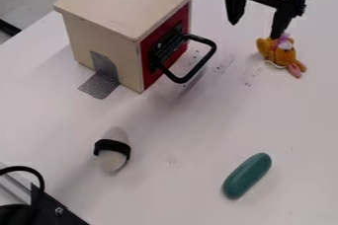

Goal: Close drawer

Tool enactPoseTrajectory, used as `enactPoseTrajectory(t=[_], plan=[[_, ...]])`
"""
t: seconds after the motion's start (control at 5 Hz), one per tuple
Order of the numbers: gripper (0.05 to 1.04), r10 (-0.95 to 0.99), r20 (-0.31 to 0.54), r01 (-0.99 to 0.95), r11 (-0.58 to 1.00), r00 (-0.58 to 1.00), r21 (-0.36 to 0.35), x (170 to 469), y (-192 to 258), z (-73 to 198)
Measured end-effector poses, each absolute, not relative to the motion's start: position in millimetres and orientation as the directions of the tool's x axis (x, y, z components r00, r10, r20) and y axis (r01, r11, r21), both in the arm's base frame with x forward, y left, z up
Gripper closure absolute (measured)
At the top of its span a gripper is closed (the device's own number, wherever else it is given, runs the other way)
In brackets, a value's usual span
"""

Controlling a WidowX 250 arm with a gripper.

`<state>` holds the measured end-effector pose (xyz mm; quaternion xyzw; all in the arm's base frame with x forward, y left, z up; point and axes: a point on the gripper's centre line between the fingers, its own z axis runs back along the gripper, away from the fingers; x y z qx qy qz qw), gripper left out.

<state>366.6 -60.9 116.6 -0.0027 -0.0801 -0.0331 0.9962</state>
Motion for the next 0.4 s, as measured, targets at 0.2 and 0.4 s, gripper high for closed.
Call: enactPoseTrajectory(t=[0.2,0.4], plan=[[0.085,-0.126,0.142,0.128,0.992,0.982,-0.010,359.1,-85.5,116.9],[0.085,-0.112,0.105,0.114,0.993,0.988,-0.010,348.8,-88.4,107.3]])
